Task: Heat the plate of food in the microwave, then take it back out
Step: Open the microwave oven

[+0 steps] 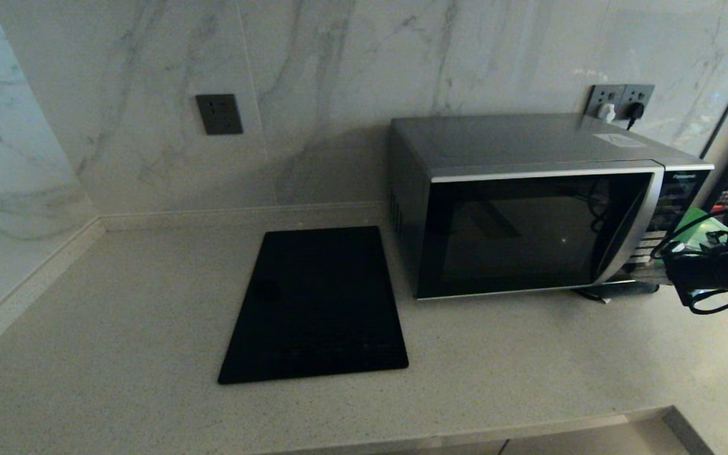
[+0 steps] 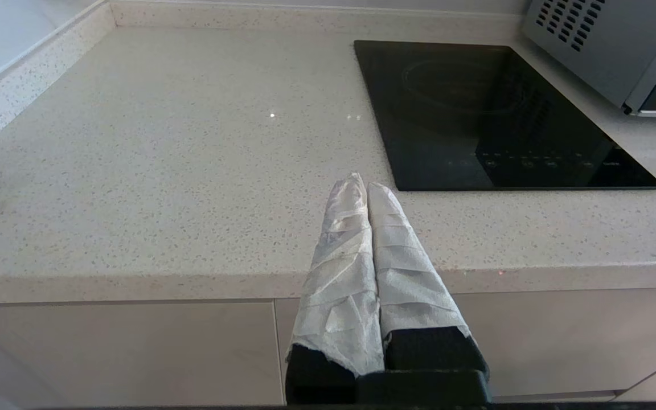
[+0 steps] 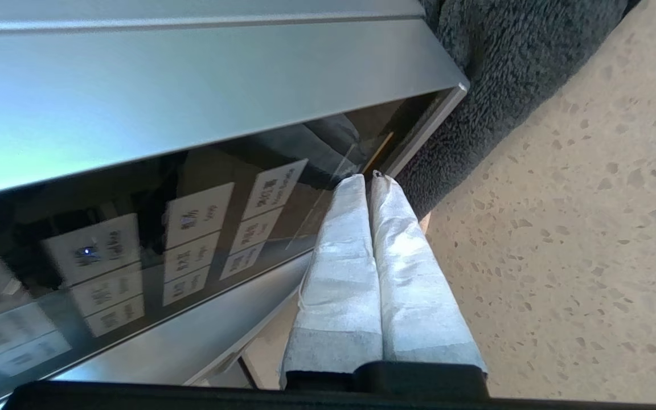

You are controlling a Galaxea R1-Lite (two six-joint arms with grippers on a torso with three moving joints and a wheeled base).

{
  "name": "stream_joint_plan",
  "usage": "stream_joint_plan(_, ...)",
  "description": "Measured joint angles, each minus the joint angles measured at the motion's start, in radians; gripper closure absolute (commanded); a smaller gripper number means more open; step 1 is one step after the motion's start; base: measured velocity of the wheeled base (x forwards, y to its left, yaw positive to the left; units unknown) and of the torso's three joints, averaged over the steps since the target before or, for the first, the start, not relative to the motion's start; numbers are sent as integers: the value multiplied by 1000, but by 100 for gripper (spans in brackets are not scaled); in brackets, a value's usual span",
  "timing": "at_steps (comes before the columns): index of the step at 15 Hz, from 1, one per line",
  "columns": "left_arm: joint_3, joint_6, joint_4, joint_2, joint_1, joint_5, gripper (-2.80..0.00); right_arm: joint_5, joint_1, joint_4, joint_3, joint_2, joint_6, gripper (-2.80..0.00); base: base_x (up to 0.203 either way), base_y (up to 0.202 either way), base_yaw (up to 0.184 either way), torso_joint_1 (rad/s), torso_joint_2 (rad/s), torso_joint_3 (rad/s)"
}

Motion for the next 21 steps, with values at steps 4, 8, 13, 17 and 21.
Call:
stream_joint_plan(4, 0, 0, 0, 0, 0, 0, 0, 0, 0, 0, -13, -2, 0, 0, 0, 0, 0, 0, 0, 0)
stream_joint_plan(8, 0, 0, 0, 0, 0, 0, 0, -2, 1, -8, -25, -3, -1, 0, 0, 0, 0, 0, 0, 0)
stream_joint_plan(13, 0, 0, -1, 0, 0, 0, 0, -3, -13, -39, 45, -57, -15, 0, 0, 0, 0, 0, 0, 0)
stream_joint_plan(17, 0, 0, -1, 0, 0, 0, 0, -7, -56, -27, 252, -232, -110, 0, 0, 0, 0, 0, 0, 0)
stream_joint_plan(21, 0, 0, 0, 0, 0, 1, 0, -11, -100, -21, 424, -490, -147, 0, 0, 0, 0, 0, 0, 0)
